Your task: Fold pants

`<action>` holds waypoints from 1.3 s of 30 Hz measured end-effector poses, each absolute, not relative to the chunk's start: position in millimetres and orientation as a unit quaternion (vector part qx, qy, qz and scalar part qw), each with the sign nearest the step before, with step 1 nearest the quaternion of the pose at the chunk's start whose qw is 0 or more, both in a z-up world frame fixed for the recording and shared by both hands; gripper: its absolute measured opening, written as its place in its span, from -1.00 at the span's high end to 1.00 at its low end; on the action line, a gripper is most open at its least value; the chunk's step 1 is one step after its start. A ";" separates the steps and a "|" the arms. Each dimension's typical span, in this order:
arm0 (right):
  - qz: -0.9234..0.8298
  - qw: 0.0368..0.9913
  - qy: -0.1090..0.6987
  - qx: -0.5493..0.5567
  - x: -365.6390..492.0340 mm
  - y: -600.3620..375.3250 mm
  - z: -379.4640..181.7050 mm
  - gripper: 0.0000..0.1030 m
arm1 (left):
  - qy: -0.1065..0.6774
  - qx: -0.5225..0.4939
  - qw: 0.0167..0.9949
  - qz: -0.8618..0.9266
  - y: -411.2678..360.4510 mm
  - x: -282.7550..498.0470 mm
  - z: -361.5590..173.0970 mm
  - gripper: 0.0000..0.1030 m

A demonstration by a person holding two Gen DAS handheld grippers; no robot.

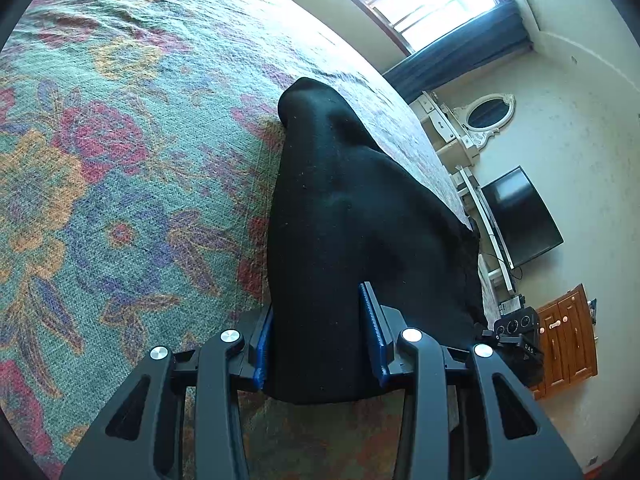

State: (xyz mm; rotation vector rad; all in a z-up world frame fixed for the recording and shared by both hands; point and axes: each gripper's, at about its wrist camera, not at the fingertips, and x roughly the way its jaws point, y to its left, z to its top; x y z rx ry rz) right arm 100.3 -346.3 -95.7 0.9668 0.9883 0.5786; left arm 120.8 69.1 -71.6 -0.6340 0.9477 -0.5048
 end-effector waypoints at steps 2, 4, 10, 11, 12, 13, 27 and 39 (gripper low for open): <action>0.264 0.730 0.449 0.443 100.6 -347.9 -96.4 0.38 | 0.443 -0.292 0.814 -0.235 68.4 120.1 -68.9 0.27; 0.264 0.730 0.450 0.442 101.0 -348.8 -95.7 0.38 | 0.444 -0.283 0.817 -0.234 66.1 119.4 -65.7 0.28; 0.267 0.730 0.450 0.441 100.6 -349.8 -90.7 0.39 | 0.447 -0.268 0.820 -0.234 63.2 118.7 -60.8 0.30; 0.267 0.729 0.450 0.441 99.8 -351.0 -91.4 0.39 | 0.447 -0.266 0.821 -0.234 62.8 118.2 -60.8 0.30; 0.267 0.729 0.450 0.442 99.2 -351.9 -92.0 0.39 | 0.447 -0.265 0.822 -0.234 62.9 117.8 -61.1 0.30; 0.267 0.728 0.450 0.443 99.2 -352.6 -92.7 0.39 | 0.447 -0.265 0.822 -0.234 62.9 117.2 -61.7 0.30; 0.271 0.723 0.450 0.448 101.9 -357.5 -98.5 0.39 | 0.448 -0.245 0.829 -0.228 61.5 116.5 -57.6 0.30; 0.271 0.721 0.450 0.452 102.2 -359.9 -103.0 0.39 | 0.447 -0.243 0.830 -0.227 61.9 116.0 -57.6 0.30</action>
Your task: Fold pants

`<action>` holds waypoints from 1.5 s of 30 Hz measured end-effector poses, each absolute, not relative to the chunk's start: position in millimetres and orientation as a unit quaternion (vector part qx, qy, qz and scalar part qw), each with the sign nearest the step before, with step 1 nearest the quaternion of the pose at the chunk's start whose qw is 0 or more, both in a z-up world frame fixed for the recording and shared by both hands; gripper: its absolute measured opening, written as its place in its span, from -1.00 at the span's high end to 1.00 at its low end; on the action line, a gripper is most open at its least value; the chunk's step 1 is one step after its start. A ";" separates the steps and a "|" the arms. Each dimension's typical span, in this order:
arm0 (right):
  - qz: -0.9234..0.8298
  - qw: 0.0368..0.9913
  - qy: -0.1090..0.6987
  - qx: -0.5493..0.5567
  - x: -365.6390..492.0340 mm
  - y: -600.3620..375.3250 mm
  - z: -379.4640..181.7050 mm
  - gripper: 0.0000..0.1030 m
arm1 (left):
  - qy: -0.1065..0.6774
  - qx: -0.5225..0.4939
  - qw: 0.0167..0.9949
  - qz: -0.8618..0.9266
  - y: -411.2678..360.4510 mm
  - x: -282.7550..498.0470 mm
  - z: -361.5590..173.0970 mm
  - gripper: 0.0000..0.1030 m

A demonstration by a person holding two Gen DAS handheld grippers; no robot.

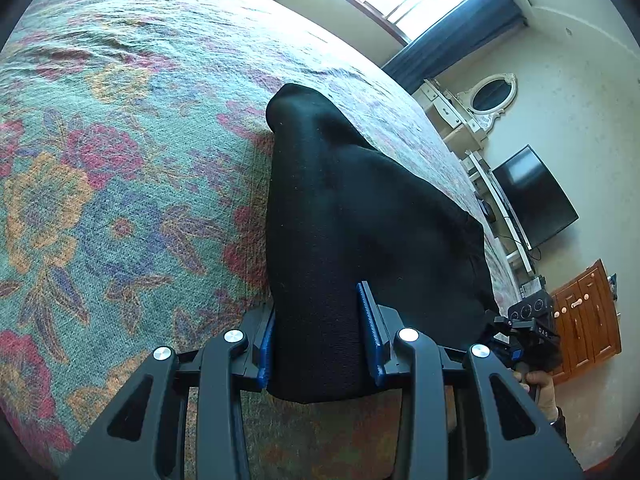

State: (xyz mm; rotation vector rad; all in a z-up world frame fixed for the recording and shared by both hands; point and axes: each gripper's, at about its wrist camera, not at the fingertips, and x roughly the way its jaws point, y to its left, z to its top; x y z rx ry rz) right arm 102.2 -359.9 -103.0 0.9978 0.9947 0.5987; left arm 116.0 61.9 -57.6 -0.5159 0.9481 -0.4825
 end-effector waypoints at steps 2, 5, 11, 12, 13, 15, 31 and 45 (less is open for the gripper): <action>0.271 0.721 0.450 0.451 102.0 -360.2 -103.3 0.39 | 0.447 -0.243 0.830 -0.227 62.0 116.0 -57.5 0.30; 0.272 0.721 0.451 0.451 101.1 -360.9 -103.0 0.39 | 0.447 -0.244 0.830 -0.228 62.4 115.9 -57.5 0.30; 0.266 0.719 0.459 0.449 101.6 -362.9 -108.3 0.31 | 0.448 -0.247 0.825 -0.239 64.0 115.9 -60.7 0.28; 0.269 0.716 0.463 0.447 102.7 -363.2 -109.1 0.24 | 0.447 -0.256 0.821 -0.246 67.3 117.1 -62.7 0.24; 0.269 0.718 0.467 0.441 103.1 -363.7 -106.9 0.21 | 0.446 -0.272 0.814 -0.253 72.8 118.3 -65.2 0.22; 0.261 0.734 0.471 0.413 103.5 -367.7 -96.5 -0.10 | 0.442 -0.312 0.799 -0.263 88.3 119.1 -70.3 0.20; 0.297 0.746 0.482 0.351 232.0 -353.6 -92.1 -0.87 | 0.461 -0.282 0.788 -0.295 76.9 232.1 -77.0 -0.18; 0.332 0.727 0.460 0.386 244.1 -367.1 -101.6 0.34 | 0.479 -0.278 0.768 -0.324 54.9 281.1 -84.6 0.34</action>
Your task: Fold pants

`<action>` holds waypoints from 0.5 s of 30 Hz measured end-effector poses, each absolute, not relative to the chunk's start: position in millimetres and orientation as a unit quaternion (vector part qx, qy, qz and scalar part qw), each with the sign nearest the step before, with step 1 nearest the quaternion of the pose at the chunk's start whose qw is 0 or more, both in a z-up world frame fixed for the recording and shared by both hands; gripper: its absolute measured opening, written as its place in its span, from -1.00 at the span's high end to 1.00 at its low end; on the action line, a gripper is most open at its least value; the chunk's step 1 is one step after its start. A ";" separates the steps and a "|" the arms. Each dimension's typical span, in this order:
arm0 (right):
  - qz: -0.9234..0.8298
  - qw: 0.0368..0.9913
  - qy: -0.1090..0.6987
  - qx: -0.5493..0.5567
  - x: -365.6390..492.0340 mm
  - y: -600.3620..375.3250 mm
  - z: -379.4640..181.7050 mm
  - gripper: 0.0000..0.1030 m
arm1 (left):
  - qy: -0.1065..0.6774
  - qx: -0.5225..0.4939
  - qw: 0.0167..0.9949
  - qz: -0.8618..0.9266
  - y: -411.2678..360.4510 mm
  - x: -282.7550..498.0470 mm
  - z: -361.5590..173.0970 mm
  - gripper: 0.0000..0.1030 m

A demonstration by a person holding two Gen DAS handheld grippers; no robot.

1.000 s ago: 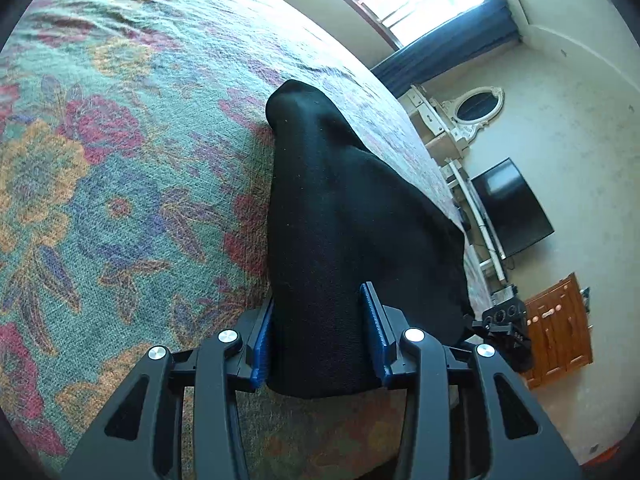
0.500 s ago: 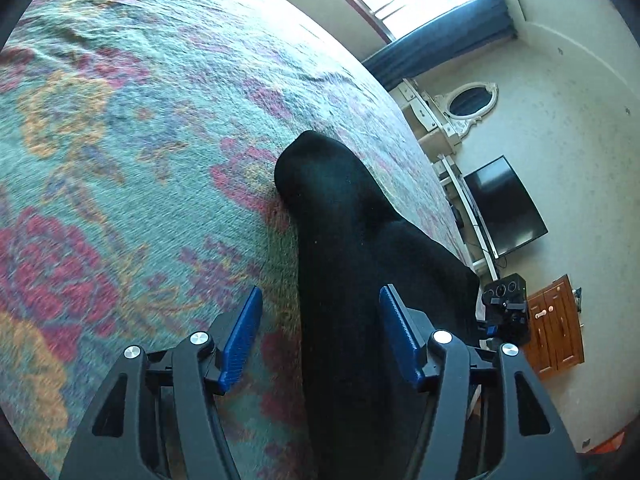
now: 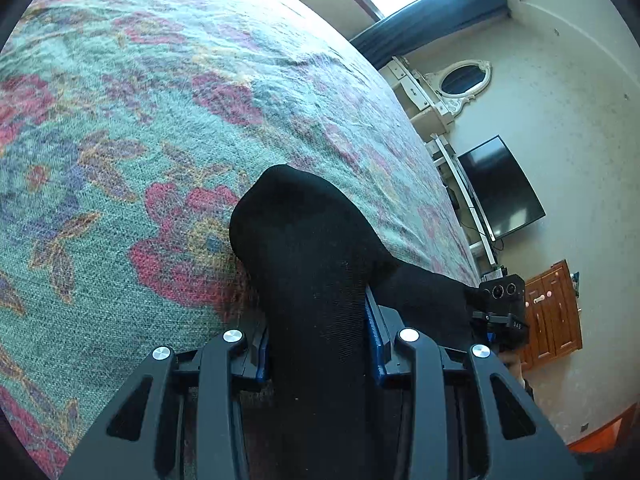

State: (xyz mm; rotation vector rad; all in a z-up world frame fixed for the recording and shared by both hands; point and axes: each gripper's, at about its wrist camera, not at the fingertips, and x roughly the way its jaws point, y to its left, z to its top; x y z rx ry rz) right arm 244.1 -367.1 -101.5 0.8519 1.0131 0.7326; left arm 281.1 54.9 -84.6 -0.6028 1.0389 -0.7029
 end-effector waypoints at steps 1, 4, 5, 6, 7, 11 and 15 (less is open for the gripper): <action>0.333 0.731 0.456 0.384 244.8 -367.5 -99.0 0.35 | 0.477 -0.283 0.766 -0.325 56.4 281.2 -85.3 0.39; 0.336 0.744 0.442 0.372 251.8 -369.1 -88.5 0.39 | 0.475 -0.272 0.773 -0.321 57.2 282.7 -78.5 0.49; 0.337 0.745 0.438 0.374 256.1 -369.9 -85.7 0.39 | 0.472 -0.268 0.777 -0.320 56.3 284.5 -74.1 0.51; 0.336 0.746 0.435 0.376 261.1 -371.4 -84.1 0.40 | 0.467 -0.265 0.780 -0.320 55.6 286.7 -69.8 0.53; 0.334 0.748 0.432 0.377 266.7 -373.1 -82.4 0.40 | 0.463 -0.263 0.784 -0.319 54.4 289.9 -65.8 0.54; 0.330 0.749 0.427 0.384 292.6 -379.0 -79.9 0.40 | 0.454 -0.264 0.792 -0.312 47.0 312.8 -56.1 0.54; 0.318 0.745 0.436 0.392 315.8 -385.2 -87.1 0.40 | 0.461 -0.261 0.791 -0.305 41.8 342.0 -60.6 0.54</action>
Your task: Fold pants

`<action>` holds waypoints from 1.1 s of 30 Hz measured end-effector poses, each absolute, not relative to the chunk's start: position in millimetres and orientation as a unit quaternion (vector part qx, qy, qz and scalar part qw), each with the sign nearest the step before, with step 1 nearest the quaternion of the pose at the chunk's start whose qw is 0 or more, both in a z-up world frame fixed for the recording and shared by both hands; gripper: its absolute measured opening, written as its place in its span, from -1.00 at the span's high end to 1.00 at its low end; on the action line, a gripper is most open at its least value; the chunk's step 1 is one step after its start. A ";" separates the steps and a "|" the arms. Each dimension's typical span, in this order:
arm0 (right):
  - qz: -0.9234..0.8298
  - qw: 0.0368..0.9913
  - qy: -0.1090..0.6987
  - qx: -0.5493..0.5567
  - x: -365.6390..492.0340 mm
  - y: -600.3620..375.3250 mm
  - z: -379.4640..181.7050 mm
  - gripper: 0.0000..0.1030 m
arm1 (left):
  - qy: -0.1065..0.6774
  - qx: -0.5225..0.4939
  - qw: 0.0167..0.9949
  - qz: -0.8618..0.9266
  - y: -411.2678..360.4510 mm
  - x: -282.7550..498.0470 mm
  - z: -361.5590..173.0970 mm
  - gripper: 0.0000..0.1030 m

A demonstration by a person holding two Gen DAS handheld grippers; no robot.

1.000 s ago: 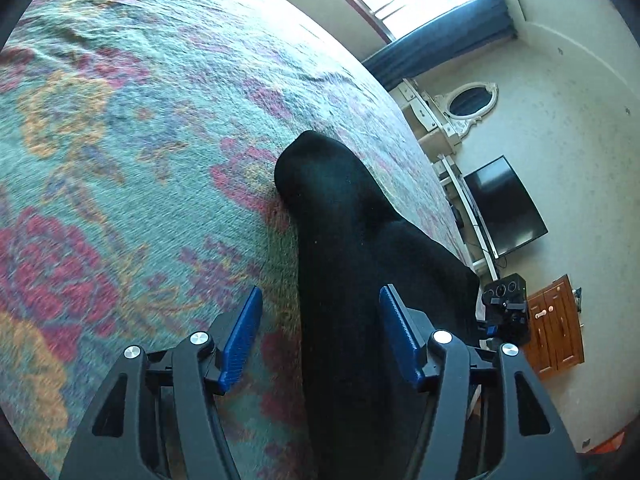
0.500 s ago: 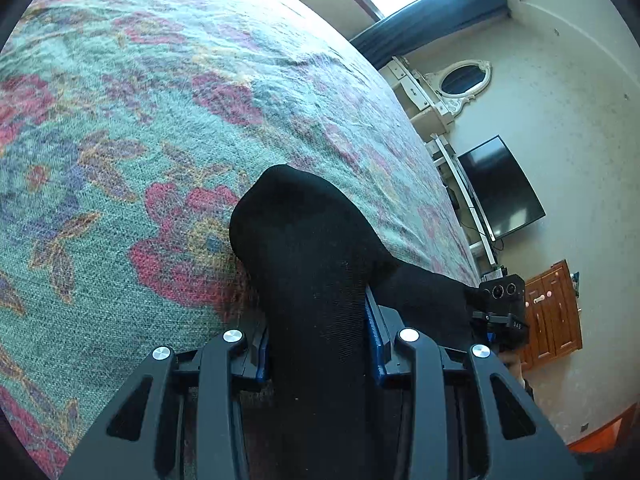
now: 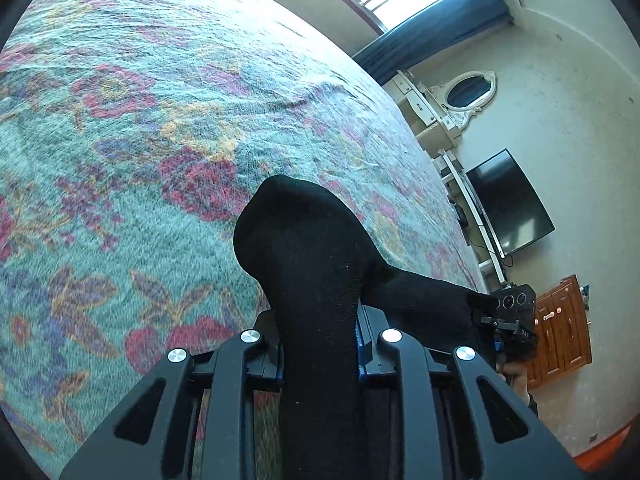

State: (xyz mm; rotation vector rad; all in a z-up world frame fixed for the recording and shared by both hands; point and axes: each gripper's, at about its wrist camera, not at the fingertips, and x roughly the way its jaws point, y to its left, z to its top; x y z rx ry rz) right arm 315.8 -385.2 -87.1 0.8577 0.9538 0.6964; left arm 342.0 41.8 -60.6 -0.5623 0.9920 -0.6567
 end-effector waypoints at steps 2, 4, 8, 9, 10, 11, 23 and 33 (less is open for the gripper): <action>0.312 0.742 0.446 0.392 320.5 -386.5 -96.6 0.39 | 0.475 -0.249 0.789 -0.301 36.3 350.1 -69.7 0.52; 0.306 0.738 0.450 0.400 320.1 -390.3 -106.9 0.29 | 0.484 -0.243 0.785 -0.299 34.6 352.2 -79.9 0.37; 0.316 0.726 0.433 0.431 305.9 -399.8 -107.0 -0.09 | 0.477 -0.284 0.769 -0.318 46.1 344.2 -85.6 0.19; 0.318 0.724 0.428 0.437 298.1 -404.0 -106.0 -0.24 | 0.475 -0.292 0.767 -0.319 49.7 339.3 -84.9 0.11; 0.318 0.723 0.426 0.441 289.6 -406.4 -105.0 -0.29 | 0.472 -0.299 0.767 -0.316 53.7 333.0 -83.9 0.05; 0.317 0.722 0.427 0.443 280.2 -409.0 -104.9 -0.37 | 0.470 -0.306 0.766 -0.316 58.0 324.5 -82.9 0.00; 0.342 0.696 0.431 0.461 203.7 -378.7 -106.1 -0.59 | 0.439 -0.327 0.773 -0.320 66.1 202.8 -76.3 -0.40; 0.295 0.713 0.443 0.457 188.3 -390.3 -112.8 0.20 | 0.453 -0.306 0.777 -0.313 54.7 214.2 -74.8 -0.35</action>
